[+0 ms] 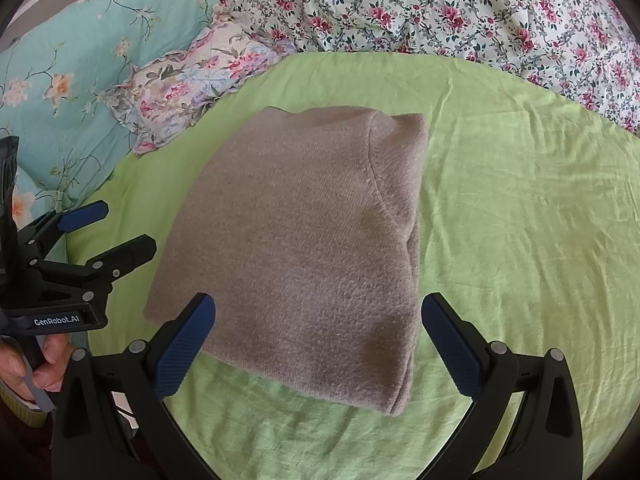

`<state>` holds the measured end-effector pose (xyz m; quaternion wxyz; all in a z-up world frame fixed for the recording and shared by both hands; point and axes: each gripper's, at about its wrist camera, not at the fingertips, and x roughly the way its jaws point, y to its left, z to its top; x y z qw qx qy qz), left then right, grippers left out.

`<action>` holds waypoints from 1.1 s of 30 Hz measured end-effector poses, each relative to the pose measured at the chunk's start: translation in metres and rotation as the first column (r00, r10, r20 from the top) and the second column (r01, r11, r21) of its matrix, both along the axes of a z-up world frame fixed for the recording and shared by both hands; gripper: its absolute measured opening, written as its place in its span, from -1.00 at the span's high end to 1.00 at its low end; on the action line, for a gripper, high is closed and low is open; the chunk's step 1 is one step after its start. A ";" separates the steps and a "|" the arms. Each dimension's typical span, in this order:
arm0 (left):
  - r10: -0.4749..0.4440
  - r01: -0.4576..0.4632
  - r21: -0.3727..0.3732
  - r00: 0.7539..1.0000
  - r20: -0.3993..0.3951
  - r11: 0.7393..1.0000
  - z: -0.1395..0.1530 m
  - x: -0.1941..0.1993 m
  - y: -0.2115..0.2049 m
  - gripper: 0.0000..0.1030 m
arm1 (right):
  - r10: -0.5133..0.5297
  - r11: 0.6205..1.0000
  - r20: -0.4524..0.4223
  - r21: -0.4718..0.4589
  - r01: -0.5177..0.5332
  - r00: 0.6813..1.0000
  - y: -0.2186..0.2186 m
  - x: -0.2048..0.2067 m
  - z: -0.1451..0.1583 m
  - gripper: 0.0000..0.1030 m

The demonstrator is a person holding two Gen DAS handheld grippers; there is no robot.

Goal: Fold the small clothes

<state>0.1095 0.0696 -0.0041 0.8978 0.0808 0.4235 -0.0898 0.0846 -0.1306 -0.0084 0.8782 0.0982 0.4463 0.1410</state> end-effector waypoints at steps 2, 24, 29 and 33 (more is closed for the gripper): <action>0.000 0.000 -0.001 1.000 0.000 1.000 0.000 0.000 0.000 -0.99 | 0.001 1.000 -0.001 -0.001 -0.001 1.000 0.000 0.000 0.000 -1.00; 0.000 0.000 -0.003 1.000 0.001 1.000 0.001 -0.001 0.001 -0.99 | 0.000 1.000 -0.003 0.003 0.000 1.000 -0.001 0.001 -0.001 -1.00; 0.000 0.000 -0.003 1.000 0.000 1.000 0.001 0.000 0.001 -0.99 | -0.001 1.000 -0.003 0.003 0.001 1.000 -0.001 0.000 -0.001 -0.99; 0.001 -0.001 -0.003 1.000 0.000 1.000 0.001 -0.001 0.001 -0.99 | -0.001 1.000 -0.002 0.002 0.001 1.000 -0.001 0.001 -0.001 -1.00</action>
